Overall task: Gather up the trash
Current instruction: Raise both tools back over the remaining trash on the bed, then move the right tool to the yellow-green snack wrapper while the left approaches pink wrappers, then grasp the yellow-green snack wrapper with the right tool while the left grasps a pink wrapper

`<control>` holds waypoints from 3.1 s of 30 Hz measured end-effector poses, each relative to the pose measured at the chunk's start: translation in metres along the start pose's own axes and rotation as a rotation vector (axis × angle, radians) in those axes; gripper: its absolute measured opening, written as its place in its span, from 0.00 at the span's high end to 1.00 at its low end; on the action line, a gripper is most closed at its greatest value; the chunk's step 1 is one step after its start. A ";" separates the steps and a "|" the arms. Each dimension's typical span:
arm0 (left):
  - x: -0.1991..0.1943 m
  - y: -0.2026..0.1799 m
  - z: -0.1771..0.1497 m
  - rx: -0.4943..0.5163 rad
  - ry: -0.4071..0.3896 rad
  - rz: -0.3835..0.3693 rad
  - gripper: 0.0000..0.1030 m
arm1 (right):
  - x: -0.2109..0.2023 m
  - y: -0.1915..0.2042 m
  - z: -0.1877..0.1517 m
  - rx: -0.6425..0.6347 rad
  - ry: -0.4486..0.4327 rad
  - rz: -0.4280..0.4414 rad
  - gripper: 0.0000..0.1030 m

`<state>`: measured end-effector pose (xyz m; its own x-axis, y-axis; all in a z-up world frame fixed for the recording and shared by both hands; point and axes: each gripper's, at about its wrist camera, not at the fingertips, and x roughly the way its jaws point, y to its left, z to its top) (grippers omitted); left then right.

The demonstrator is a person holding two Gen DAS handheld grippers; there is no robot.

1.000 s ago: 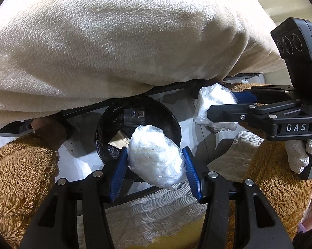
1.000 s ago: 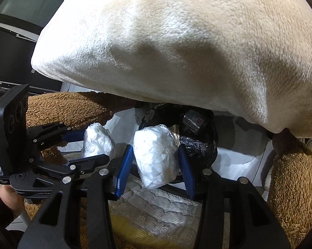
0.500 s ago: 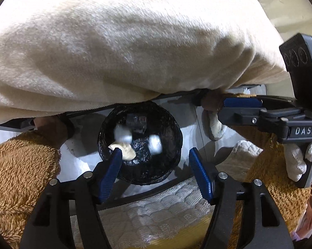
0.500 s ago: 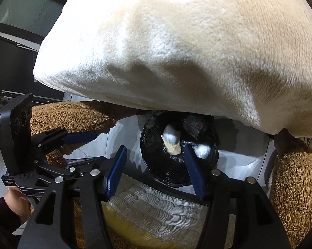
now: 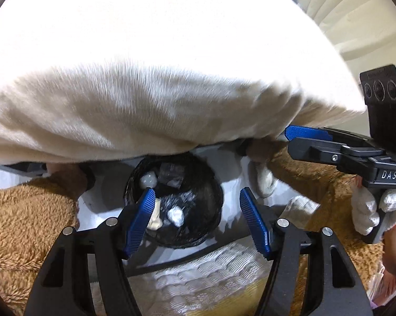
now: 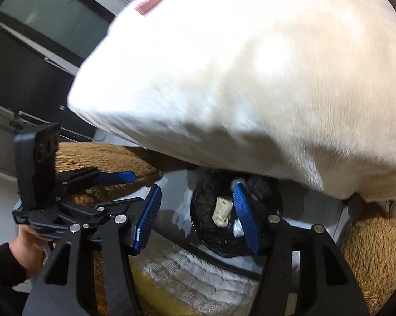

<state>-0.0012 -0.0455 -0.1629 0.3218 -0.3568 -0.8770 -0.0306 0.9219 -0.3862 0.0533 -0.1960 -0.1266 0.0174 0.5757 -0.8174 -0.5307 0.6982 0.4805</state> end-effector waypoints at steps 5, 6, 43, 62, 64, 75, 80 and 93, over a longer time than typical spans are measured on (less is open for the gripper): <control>-0.027 -0.007 0.005 0.053 -0.132 0.007 0.37 | -0.029 0.018 0.000 -0.114 -0.150 -0.017 0.44; -0.034 -0.006 0.007 0.051 -0.158 0.004 0.37 | -0.034 0.021 0.001 -0.135 -0.179 -0.031 0.44; -0.105 0.063 0.201 0.118 -0.442 0.195 0.37 | -0.049 -0.033 0.225 -0.124 -0.447 -0.145 0.35; -0.057 0.082 0.245 0.163 -0.339 0.184 0.54 | 0.008 -0.069 0.314 0.007 -0.346 -0.065 0.34; -0.056 0.082 0.245 0.168 -0.334 0.178 0.61 | 0.014 -0.065 0.318 -0.011 -0.330 -0.086 0.34; -0.058 0.070 0.239 0.201 -0.355 0.183 0.67 | 0.017 -0.064 0.317 -0.034 -0.341 -0.098 0.62; -0.063 0.071 0.236 0.200 -0.370 0.179 0.69 | 0.015 -0.060 0.310 -0.052 -0.340 -0.101 0.65; -0.080 0.064 0.223 0.195 -0.429 0.168 0.72 | -0.019 -0.064 0.285 -0.015 -0.416 -0.111 0.67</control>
<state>0.1822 0.0754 -0.0541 0.6891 -0.1441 -0.7102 0.0487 0.9870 -0.1530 0.3286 -0.1309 -0.0514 0.4134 0.6221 -0.6649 -0.5184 0.7611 0.3899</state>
